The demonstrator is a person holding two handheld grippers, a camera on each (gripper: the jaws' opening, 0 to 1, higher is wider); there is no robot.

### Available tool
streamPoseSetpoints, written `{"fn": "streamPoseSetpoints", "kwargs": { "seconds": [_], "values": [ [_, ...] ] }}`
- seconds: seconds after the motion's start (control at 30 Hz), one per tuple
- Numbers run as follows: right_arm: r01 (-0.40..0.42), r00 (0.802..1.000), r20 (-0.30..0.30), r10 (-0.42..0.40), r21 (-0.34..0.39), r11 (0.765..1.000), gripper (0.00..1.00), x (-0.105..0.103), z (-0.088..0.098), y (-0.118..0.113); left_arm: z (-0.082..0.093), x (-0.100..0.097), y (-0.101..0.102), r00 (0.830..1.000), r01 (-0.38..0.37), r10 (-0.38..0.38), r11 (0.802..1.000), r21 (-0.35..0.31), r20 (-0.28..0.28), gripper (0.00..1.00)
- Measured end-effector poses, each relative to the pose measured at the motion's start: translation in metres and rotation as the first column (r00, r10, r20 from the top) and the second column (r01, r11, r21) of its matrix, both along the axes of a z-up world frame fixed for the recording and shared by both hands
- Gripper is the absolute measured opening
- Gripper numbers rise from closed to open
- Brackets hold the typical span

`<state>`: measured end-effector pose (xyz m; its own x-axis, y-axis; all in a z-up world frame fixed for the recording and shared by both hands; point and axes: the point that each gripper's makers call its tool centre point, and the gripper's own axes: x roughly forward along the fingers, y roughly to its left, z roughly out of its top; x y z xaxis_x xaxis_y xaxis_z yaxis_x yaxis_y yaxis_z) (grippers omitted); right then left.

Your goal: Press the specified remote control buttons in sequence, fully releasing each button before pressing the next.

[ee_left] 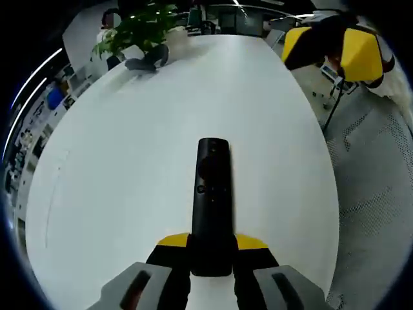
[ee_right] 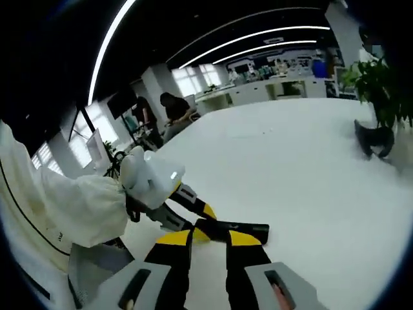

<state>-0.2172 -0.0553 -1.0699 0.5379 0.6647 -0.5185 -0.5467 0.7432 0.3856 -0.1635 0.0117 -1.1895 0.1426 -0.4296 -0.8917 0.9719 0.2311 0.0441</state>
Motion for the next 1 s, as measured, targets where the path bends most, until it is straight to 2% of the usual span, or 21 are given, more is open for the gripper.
{"fn": "streamPoseSetpoints", "kwargs": {
  "seconds": [0.13,0.27,0.47,0.57,0.9,1.0],
  "values": [
    [-0.002,0.999,-0.034,0.003,0.023,1.000,0.14,-0.006,-0.001,0.004,0.004,0.018,0.004,1.000,-0.011,0.011,1.000,0.004,0.007,0.22],
    [-0.004,1.000,-0.030,0.004,0.008,1.000,0.13,-0.001,-0.004,0.007,0.002,0.034,0.010,1.000,-0.015,0.014,1.000,0.018,0.019,0.22],
    [0.009,0.999,-0.041,-0.008,0.036,0.999,0.10,0.004,-0.004,0.006,0.005,0.055,0.012,0.999,-0.002,0.001,0.999,0.035,0.039,0.22],
    [0.024,0.999,-0.027,-0.024,0.017,1.000,0.10,0.006,-0.007,-0.001,0.005,0.067,0.012,0.999,-0.001,-0.001,0.999,0.041,0.042,0.22],
    [0.078,0.997,-0.017,-0.078,0.028,0.997,0.12,0.012,-0.005,-0.019,0.006,0.111,0.019,0.998,-0.015,0.010,0.997,0.071,0.067,0.22],
    [0.091,0.996,0.001,-0.091,0.006,0.996,0.12,0.014,-0.005,-0.024,0.005,0.125,0.021,0.998,-0.020,0.015,0.997,0.079,0.067,0.22]
  ]
}}
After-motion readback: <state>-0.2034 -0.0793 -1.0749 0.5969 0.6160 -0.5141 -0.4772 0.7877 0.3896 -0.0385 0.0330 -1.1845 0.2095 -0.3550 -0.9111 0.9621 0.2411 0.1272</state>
